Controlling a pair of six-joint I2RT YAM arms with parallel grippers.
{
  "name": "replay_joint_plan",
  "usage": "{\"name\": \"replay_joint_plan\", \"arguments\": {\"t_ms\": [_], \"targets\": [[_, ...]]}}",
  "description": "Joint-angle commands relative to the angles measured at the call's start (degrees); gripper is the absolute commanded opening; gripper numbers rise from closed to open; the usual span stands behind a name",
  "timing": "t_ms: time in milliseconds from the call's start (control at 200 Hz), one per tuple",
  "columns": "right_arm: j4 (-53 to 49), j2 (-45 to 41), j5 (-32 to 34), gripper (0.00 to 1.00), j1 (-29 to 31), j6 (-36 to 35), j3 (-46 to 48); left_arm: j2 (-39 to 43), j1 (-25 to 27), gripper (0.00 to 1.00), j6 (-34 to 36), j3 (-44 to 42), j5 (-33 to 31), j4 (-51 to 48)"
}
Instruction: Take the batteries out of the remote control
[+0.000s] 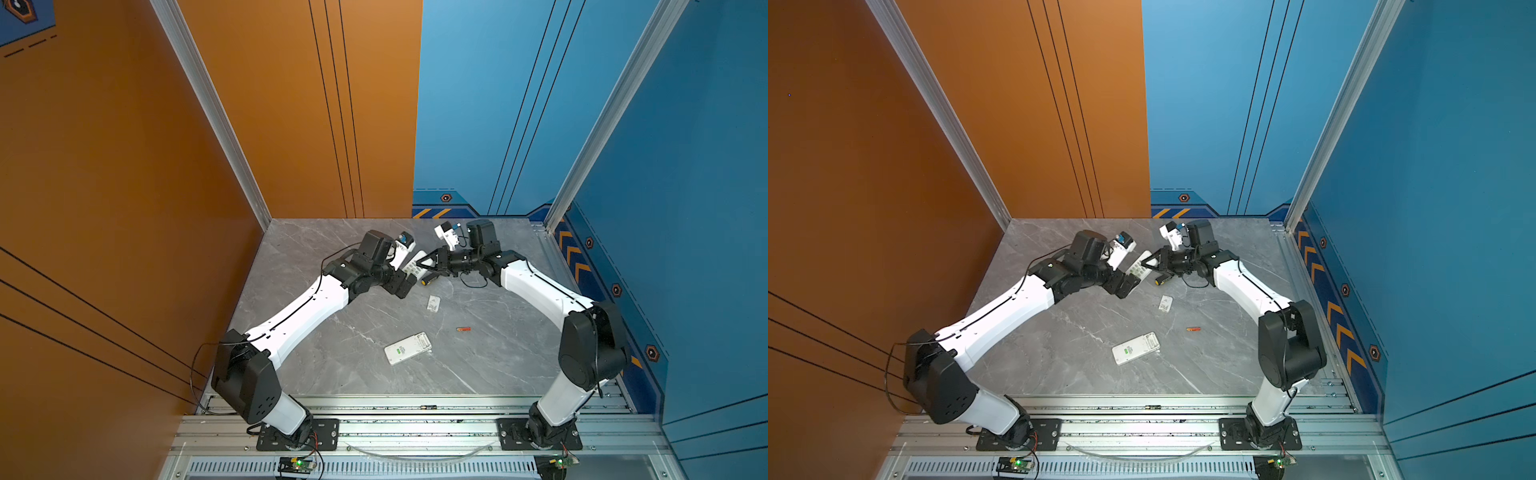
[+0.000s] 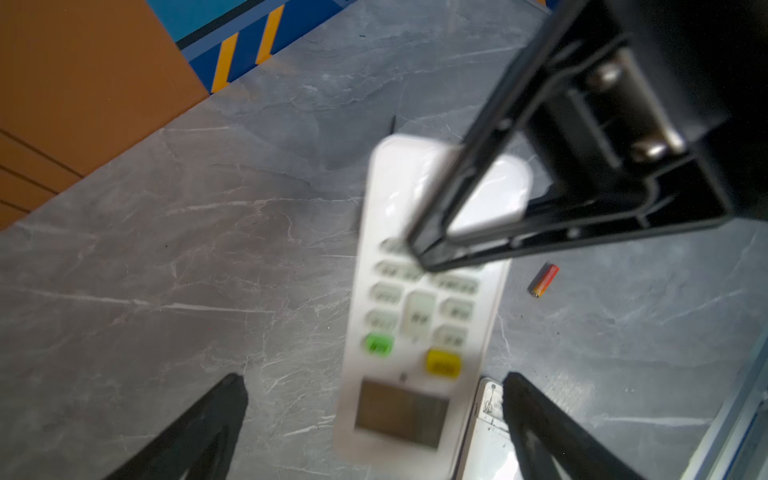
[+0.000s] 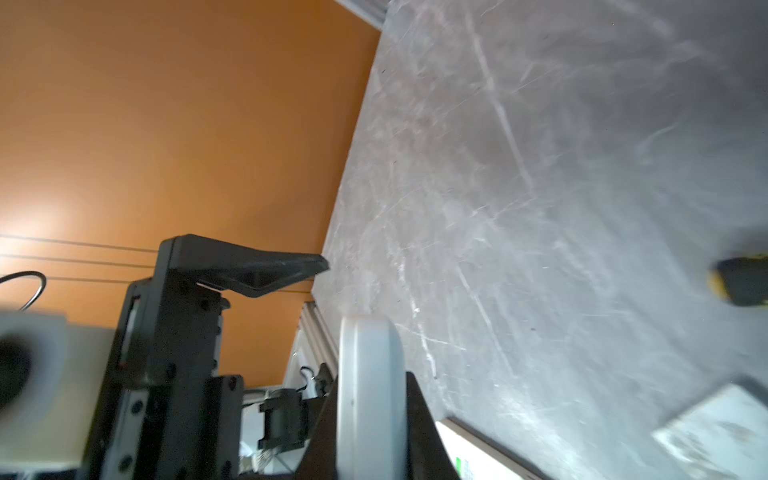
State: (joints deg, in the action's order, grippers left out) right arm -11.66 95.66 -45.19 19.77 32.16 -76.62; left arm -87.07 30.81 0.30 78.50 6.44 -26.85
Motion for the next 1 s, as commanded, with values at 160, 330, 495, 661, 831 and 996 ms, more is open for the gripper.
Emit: {"name": "replay_joint_plan", "arguments": {"t_ms": [160,330,495,661,831,996], "targets": [[18.72,-14.27,26.19,0.00,3.87,-41.98,11.28,0.49,-10.71,0.98,-38.71,8.73,20.37,-2.32],[23.63,-12.82,28.40,0.00,8.02,-58.31,11.20,-3.64,-13.51,0.98,-53.36,10.18,26.55,-2.75],[22.12,-12.57,32.18,0.00,13.31,-69.38,11.16,-4.19,-14.58,0.98,-64.60,7.11,29.36,4.81],[20.97,-12.84,35.09,0.00,18.54,-76.56,12.19,-5.45,-14.29,0.98,-75.63,1.25,31.45,17.23],[21.45,-12.18,37.42,0.00,22.79,-81.67,12.97,-7.59,-13.26,0.96,-81.00,-0.43,32.76,22.88],[23.38,-11.08,39.58,0.00,24.18,-84.17,13.07,-9.22,-11.40,0.78,-86.18,-2.60,34.82,28.17]]}}
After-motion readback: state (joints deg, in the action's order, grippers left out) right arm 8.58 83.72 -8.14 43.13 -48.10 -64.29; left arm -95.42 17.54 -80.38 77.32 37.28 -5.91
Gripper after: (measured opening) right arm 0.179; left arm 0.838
